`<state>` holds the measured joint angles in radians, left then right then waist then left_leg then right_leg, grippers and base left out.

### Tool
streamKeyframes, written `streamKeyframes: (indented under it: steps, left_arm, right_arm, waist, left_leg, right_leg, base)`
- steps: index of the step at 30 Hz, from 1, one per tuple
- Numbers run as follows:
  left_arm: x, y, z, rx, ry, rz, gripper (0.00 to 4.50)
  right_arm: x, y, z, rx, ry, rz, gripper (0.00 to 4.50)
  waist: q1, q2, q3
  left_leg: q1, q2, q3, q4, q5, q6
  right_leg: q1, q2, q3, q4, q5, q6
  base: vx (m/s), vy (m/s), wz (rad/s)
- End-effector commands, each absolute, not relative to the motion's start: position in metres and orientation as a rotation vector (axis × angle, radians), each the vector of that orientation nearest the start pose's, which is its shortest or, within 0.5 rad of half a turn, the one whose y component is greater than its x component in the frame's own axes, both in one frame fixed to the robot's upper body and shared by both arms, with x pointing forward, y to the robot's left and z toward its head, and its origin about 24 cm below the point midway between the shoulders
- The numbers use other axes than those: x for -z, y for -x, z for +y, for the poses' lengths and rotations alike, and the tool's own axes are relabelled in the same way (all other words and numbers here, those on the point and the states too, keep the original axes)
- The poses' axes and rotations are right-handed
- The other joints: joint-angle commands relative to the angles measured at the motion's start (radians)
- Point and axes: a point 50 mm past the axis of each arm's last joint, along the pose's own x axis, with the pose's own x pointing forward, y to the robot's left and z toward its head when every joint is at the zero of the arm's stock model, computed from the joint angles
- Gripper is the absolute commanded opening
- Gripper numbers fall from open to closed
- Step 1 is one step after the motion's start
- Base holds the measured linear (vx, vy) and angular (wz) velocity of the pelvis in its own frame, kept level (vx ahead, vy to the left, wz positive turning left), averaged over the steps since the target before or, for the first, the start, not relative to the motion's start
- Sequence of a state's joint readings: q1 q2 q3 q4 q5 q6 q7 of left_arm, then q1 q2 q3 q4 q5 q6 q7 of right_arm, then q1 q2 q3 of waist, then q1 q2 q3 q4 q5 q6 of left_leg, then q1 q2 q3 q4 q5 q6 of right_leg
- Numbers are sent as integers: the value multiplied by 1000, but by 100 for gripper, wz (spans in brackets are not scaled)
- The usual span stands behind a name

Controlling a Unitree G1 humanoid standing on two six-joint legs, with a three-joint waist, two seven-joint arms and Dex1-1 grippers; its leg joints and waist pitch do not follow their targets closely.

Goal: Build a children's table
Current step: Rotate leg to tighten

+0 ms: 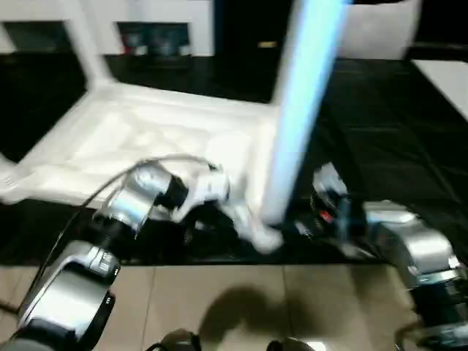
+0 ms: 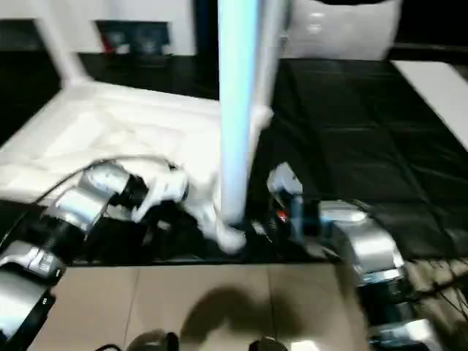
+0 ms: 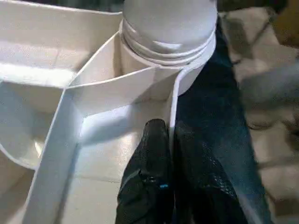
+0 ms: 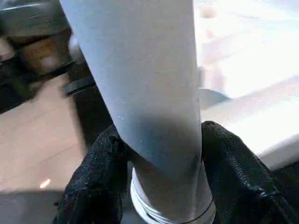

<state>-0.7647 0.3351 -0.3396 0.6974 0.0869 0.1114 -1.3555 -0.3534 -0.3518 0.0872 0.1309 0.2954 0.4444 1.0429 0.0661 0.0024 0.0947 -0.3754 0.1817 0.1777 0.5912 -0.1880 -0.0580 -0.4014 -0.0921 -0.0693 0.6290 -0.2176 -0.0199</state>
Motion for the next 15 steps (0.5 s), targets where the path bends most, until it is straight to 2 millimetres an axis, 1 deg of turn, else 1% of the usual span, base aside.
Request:
streamKeyframes:
  steps: [1, 2, 3, 4, 5, 6, 7, 8, 10, 11, 12, 13, 14, 15]
  left_arm:
    - [-79, -335, 71, 1474, -435, 424, 0]
    - [-79, -339, 67, 1423, -421, 423, 0]
    - [-79, -340, 65, 1402, -415, 423, 0]
    - [-79, -344, 62, 1343, -401, 417, 0]
    - [-79, -351, 56, 1238, -360, 416, 0]
    - [-80, -353, 55, 1208, -348, 412, 0]
    - [-80, -354, 53, 1180, -338, 409, 0]
    - [-82, -359, 49, 1100, -307, 397, 0]
    - [-83, -360, 47, 1081, -304, 394, 0]
    - [-83, -362, 46, 1048, -313, 385, 0]
    - [-83, -363, 45, 1027, -318, 379, 0]
    - [-82, -362, 45, 1024, -321, 375, 0]
    - [-81, -362, 44, 1025, -320, 375, 0]
    - [-81, -362, 43, 1026, -319, 375, 0]
  right_arm:
    - [-79, -283, -91, -1201, -107, 246, 200]
    - [-79, -286, -84, -1147, -121, 237, 200]
    - [-79, -288, -81, -1123, -128, 234, 200]
    - [-78, -292, -73, -1060, -150, 238, 200]
    - [-77, -303, -60, -923, -173, 244, 200]
    - [-76, -306, -57, -886, -183, 247, 200]
    - [-76, -308, -53, -853, -193, 251, 200]
    - [-77, -317, -43, -747, -168, 254, 200]
    - [-77, -319, -41, -714, -145, 252, 200]
    - [-77, -323, -37, -675, -136, 254, 200]
    - [-79, -324, -34, -669, -154, 250, 200]
    - [-80, -325, -31, -674, -152, 238, 234]
    - [-82, -325, -30, -679, -139, 224, 254]
    - [-83, -325, -29, -681, -124, 214, 271]
  waist:
    - [-1, -12, -46]
    - [-4, -13, -47]
    - [-9, -11, -49]
    - [-13, -14, -50]
    - [-15, -13, -51]
    - [-20, -12, -51]
    - [-29, -11, -54]
    - [-32, -4, -54]
    - [-32, -5, -58]
    - [-31, -4, -62]
    - [-33, -9, -66]
    - [-31, -6, -66]
    - [-31, -9, -66]
    - [-28, -10, -67]
  left_leg:
    - [6, 47, -22, -87, -209, 23]
    - [5, 46, -23, -87, -211, 21]
    - [8, 46, -21, -86, -202, 16]
    - [5, 43, -22, -86, -186, 17]
    - [6, 42, -21, -85, -168, 22]
    - [6, 41, -19, -85, -161, 19]
    - [4, 39, -22, -85, -151, 12]
    - [6, 39, -20, -83, -140, 13]
    - [8, 38, -18, -80, -114, 29]
    - [9, 36, -17, -78, -68, 52]
    - [8, 35, -15, -76, -47, 66]
    - [8, 34, -15, -74, -14, 91]
    - [8, 34, -14, -73, -5, 106]
    - [7, 33, -13, -71, 17, 140]
  right_leg:
    - [45, -69, 52, -105, -332, -176]
    - [47, -71, 53, -105, -330, -177]
    - [43, -68, 55, -103, -303, -183]
    - [48, -67, 54, -100, -275, -186]
    - [46, -66, 54, -98, -244, -193]
    - [43, -64, 55, -96, -229, -201]
    - [47, -65, 53, -94, -212, -212]
    - [45, -62, 53, -94, -177, -220]
    - [50, -60, 54, -89, -97, -235]
    - [55, -59, 54, -82, -11, -248]
    - [58, -59, 54, -78, 32, -257]
    - [60, -57, 53, -73, 98, -269]
    - [61, -58, 53, -71, 124, -274]
    - [63, -59, 51, -69, 162, -280]
  base:
    - [0, 0, 0]
    - [0, 0, 0]
    - [0, 0, 0]
    - [0, 0, 0]
    - [0, 0, 0]
    - [0, 0, 0]
    - [0, 0, 0]
    - [0, 0, 0]
    - [0, 0, 0]
    - [0, 0, 0]
    - [0, 0, 0]
    - [0, 0, 0]
    - [0, 0, 0]
    - [0, 0, 0]
